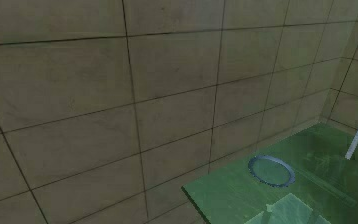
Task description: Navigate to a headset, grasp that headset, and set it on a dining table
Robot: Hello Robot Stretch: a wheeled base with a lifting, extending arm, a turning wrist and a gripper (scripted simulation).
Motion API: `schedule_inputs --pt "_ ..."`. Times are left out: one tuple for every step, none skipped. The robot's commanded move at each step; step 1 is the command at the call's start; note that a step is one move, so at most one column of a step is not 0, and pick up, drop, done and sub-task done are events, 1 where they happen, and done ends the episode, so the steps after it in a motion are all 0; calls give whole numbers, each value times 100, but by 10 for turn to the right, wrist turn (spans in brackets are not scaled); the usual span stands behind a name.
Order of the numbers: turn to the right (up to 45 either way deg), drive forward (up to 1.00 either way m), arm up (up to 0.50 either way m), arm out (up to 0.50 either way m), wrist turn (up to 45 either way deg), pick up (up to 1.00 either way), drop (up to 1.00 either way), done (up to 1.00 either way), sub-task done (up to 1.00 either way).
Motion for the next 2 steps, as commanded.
schedule_inputs --pt "0 0 0 0 0 0 100 0 0" --pt "0 0 4 0 0 0 0 0 0"
